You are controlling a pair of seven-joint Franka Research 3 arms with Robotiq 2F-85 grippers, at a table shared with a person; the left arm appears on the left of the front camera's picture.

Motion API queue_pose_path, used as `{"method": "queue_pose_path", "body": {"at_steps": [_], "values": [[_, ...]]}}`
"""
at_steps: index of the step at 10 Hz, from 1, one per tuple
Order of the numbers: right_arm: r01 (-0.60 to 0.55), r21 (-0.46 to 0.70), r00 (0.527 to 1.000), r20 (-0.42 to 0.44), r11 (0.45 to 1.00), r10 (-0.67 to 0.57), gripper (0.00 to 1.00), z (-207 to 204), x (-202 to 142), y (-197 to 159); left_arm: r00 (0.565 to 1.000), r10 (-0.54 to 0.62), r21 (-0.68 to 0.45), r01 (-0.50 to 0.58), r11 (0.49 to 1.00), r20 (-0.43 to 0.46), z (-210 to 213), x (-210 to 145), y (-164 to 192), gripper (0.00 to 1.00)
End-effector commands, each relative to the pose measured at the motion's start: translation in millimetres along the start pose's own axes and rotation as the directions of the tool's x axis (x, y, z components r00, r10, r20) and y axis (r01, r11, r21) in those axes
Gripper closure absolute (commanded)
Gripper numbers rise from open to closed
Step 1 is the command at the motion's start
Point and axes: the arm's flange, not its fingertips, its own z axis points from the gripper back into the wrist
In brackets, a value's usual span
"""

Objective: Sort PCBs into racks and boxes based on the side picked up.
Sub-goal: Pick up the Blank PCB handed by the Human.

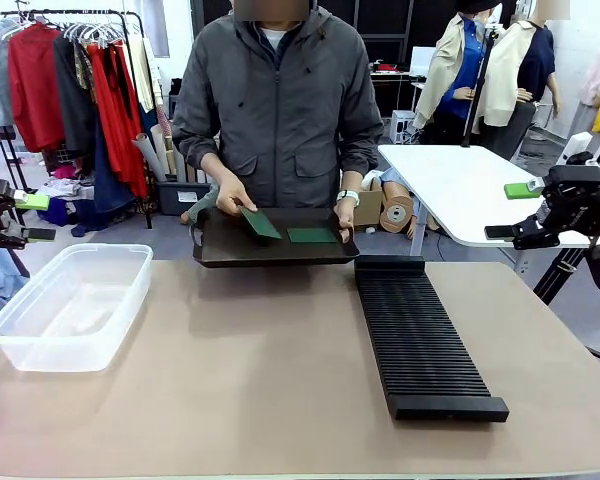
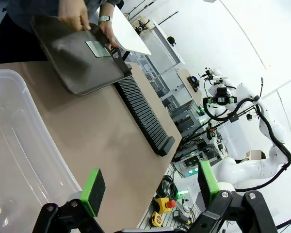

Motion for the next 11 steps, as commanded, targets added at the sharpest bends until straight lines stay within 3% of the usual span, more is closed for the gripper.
{"method": "queue_pose_path", "body": {"at_steps": [1, 11], "values": [[-0.007, 0.004, 1.000, 0.005, 1.000, 0.007, 0.00, -0.4, 0.9, 0.8, 1.000, 0.008, 0.004, -0.008, 1.000, -0.009, 1.6, -1.5, -2.0, 0.00], [-0.007, 0.004, 1.000, 0.005, 1.000, 0.007, 0.00, -0.4, 0.9, 0.8, 1.000, 0.000, 0.000, 0.000, 1.000, 0.000, 0.0, 0.0, 0.0, 0.00]]}}
